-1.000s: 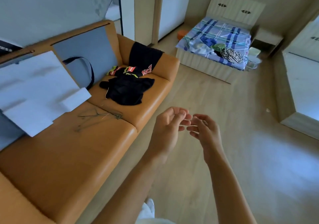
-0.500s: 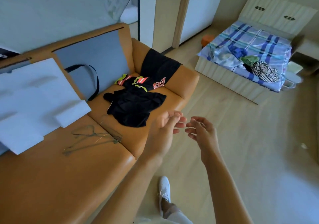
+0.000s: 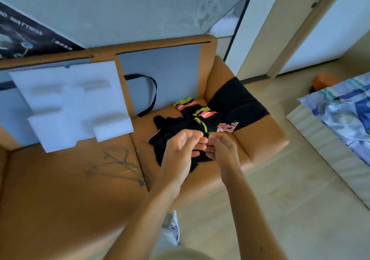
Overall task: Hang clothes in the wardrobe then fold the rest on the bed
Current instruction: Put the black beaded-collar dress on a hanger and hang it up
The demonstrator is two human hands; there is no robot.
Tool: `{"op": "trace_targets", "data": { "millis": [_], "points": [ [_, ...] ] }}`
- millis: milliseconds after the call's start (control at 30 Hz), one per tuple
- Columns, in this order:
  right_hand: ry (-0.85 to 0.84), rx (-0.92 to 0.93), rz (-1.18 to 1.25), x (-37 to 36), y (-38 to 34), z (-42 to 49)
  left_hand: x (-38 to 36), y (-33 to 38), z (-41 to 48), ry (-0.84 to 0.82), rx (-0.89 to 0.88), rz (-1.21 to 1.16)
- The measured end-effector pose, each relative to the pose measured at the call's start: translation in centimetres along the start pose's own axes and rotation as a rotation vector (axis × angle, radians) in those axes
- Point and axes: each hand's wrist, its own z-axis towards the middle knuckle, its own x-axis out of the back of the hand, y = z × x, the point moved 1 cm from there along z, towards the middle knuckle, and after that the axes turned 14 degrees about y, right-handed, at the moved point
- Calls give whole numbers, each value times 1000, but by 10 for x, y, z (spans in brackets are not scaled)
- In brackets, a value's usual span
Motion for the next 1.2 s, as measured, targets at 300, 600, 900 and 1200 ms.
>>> {"op": "trace_targets", "data": {
  "millis": [300, 600, 900, 1200],
  "points": [
    [-111, -31, -145, -66, -23, 118, -26, 7, 131, 170, 38, -28],
    [-378, -130, -396, -140, 45, 201, -34, -67, 198, 393, 143, 4],
    [-524, -137, -593, -216, 148, 290, -18, -239, 269, 622, 411, 78],
    [-605, -81, -641, -271, 253, 358, -27, -436, 363, 736, 556, 337]
  ]
}}
